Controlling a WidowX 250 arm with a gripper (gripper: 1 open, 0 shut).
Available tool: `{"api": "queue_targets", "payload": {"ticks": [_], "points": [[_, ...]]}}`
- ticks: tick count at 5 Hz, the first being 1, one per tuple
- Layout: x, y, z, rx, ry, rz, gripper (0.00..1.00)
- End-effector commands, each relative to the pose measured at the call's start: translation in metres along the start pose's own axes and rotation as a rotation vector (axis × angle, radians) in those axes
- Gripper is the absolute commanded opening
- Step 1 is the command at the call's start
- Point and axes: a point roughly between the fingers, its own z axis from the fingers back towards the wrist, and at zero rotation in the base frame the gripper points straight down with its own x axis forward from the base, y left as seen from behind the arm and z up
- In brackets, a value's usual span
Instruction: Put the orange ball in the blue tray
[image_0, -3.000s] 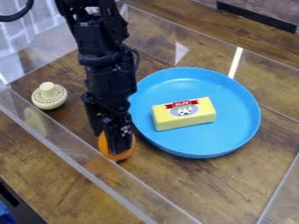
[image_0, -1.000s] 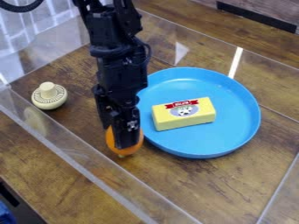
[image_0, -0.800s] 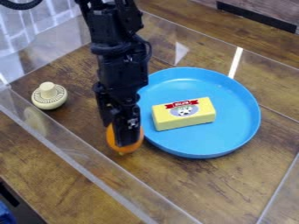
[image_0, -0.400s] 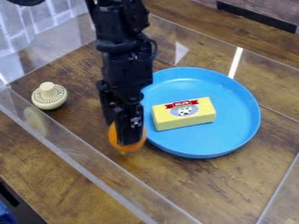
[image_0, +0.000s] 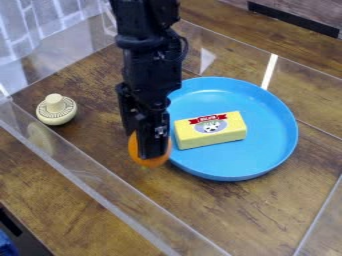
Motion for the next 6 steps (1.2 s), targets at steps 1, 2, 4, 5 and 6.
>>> {"api": "queue_targets", "payload": {"ticks": [1, 2, 4, 5, 6], "points": [[0.013, -0.005, 0.030, 0.060, -0.066, -0.040, 0.00], [0.017, -0.008, 0.041, 0.071, -0.051, -0.045, 0.00], [0.022, -0.016, 0.060, 0.097, -0.025, -0.041, 0.00], [0.026, -0.017, 0.074, 0.119, -0.030, -0.043, 0.00], [0.032, -0.016, 0.089, 0.144, -0.035, -0.033, 0.00]]}}
